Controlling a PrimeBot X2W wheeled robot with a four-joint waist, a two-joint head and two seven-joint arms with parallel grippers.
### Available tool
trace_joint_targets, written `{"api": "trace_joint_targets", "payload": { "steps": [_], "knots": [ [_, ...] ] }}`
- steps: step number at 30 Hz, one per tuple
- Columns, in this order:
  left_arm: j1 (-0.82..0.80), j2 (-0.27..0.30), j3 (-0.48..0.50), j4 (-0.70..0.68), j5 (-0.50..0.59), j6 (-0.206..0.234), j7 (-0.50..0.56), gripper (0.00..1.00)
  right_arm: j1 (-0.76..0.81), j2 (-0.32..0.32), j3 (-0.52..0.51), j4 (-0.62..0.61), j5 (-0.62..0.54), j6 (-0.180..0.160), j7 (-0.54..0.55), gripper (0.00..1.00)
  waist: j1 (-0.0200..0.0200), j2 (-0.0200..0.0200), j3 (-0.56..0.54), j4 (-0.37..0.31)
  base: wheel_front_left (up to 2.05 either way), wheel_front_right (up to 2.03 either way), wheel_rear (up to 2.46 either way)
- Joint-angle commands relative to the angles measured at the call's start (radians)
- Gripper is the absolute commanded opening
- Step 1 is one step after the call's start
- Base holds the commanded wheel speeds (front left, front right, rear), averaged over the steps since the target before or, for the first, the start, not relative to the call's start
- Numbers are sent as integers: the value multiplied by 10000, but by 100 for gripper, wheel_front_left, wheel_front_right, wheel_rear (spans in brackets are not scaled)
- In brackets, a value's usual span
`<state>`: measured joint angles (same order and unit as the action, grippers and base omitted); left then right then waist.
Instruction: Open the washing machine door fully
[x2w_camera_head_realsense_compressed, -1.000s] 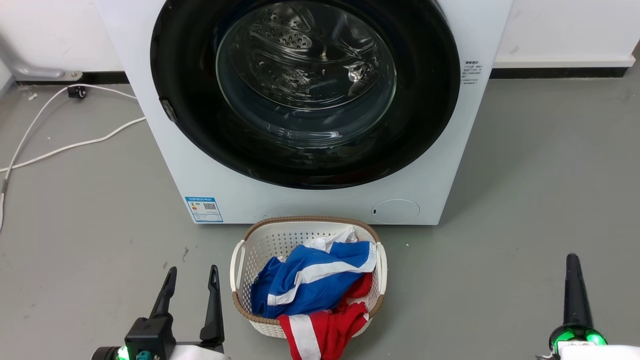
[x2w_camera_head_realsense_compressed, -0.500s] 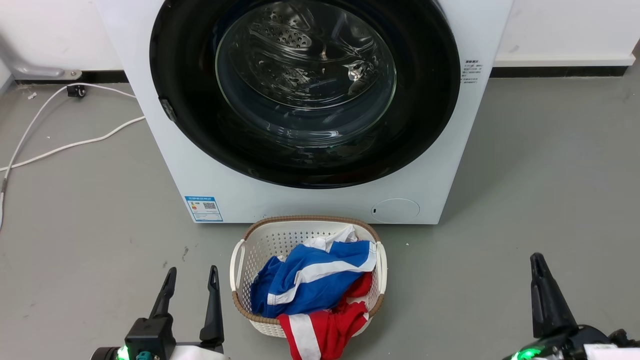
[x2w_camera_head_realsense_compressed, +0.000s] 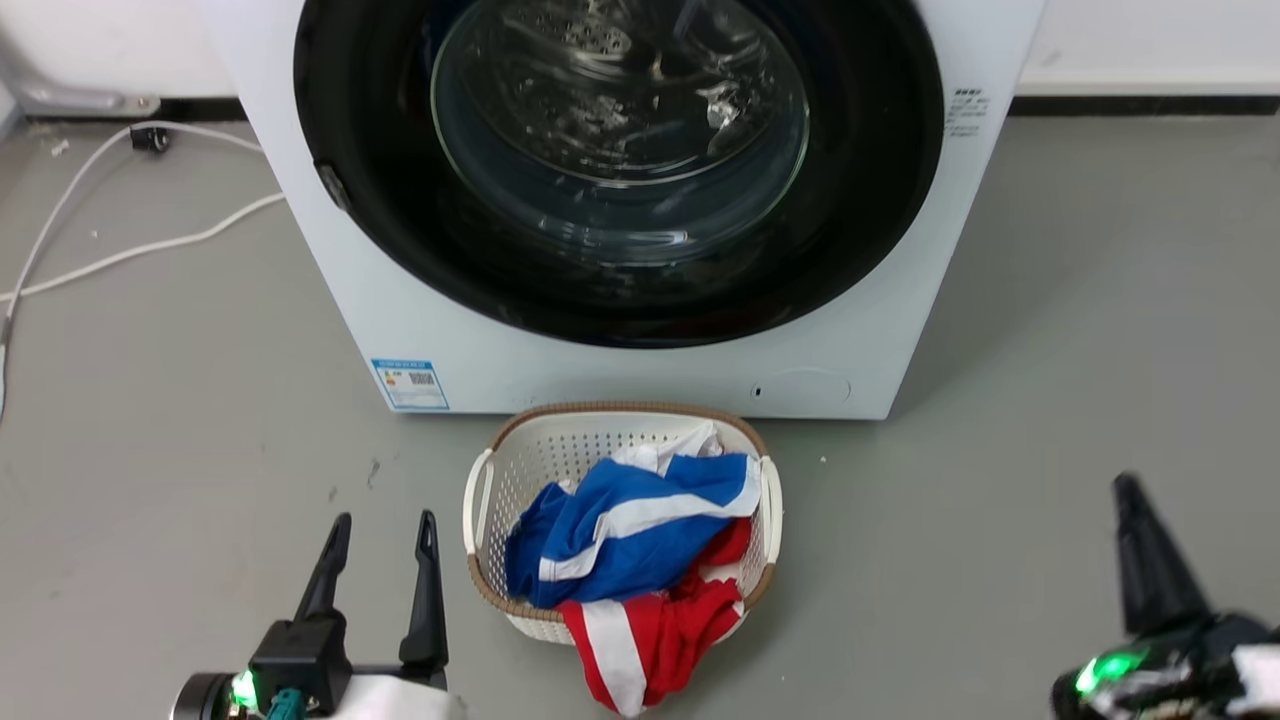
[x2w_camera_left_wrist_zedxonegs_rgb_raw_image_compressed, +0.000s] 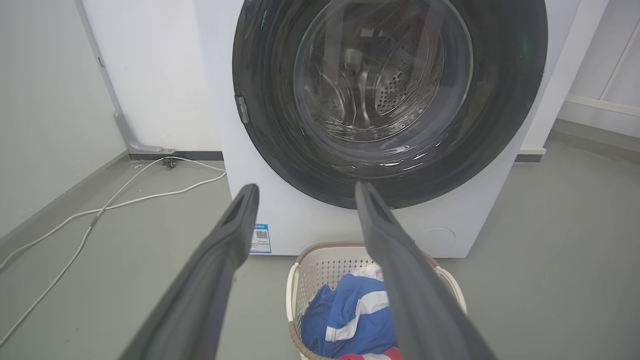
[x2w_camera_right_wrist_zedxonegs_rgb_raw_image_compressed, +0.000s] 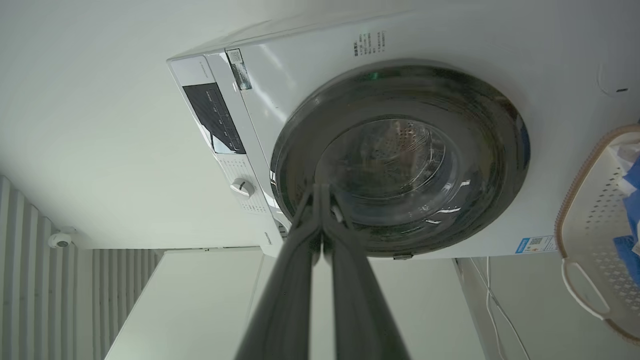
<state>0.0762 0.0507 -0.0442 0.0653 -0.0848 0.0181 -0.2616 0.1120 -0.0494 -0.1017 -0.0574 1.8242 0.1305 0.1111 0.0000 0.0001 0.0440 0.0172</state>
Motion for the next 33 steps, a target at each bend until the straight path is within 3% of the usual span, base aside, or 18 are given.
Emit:
{"api": "trace_joint_targets", "payload": {
  "steps": [1,8,15,25,33],
  "knots": [
    [-174,0,10,-75,49,10,-52,100,-334,-17,-173,125,-79,4,58,0,0,-1,199,63,0,0,0],
    [-792,-2,-28,-431,347,65,-43,100,-2786,-504,-1477,1358,-567,4,552,0,0,-1,1114,295,0,0,0],
    [-1519,0,-128,-921,640,123,-42,100,-5392,-1546,-1979,2516,-1216,4,948,0,0,-1,2360,583,0,0,0],
    [-2592,-2,-426,-1484,660,289,-42,100,-9150,-3242,-1270,4185,-2360,4,1572,0,0,-1,4206,1028,0,0,0],
    [-3007,-1,-710,-1553,447,461,-42,100,-11302,-4049,-193,5353,-3281,4,2347,0,0,-1,5011,1334,0,0,0]
  ]
}}
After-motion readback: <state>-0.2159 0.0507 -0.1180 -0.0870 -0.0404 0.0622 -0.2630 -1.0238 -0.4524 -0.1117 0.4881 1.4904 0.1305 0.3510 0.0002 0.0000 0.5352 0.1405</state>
